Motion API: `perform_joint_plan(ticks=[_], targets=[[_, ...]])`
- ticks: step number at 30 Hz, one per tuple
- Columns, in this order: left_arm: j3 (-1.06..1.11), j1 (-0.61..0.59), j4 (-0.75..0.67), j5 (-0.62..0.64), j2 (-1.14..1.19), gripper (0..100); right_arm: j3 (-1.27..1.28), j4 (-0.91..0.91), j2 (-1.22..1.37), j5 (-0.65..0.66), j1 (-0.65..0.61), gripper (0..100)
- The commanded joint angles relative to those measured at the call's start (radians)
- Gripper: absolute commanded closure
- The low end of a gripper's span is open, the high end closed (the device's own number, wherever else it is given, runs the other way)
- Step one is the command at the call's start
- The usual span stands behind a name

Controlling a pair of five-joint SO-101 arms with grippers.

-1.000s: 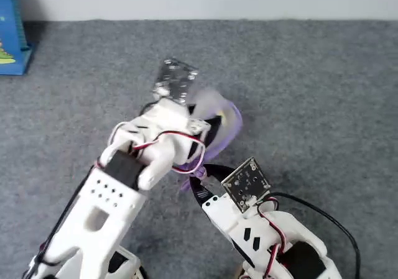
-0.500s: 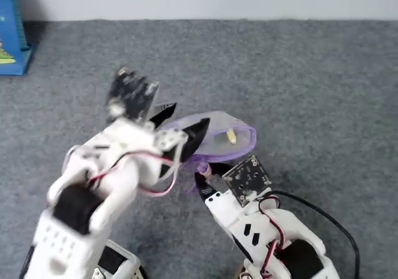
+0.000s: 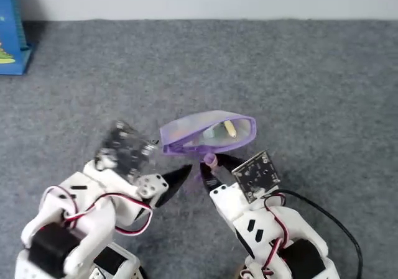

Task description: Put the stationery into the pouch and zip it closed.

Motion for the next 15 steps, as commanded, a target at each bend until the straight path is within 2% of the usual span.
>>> perform_joint_plan(ticks=[1, 7, 15], targets=[[0.062, -0.051, -0.005, -0.114, -0.040, 74, -0.038, -0.024, -0.005, 0.003, 0.035, 99.1], [0.222, -0.264, -0.169, -0.221, -0.114, 67, -0.038, -0.027, -0.005, 0.005, 0.030, 99.1], [0.458, -0.262, -0.448, -0.235, -0.133, 67, -0.038, -0.025, -0.005, 0.008, 0.030, 99.1]])
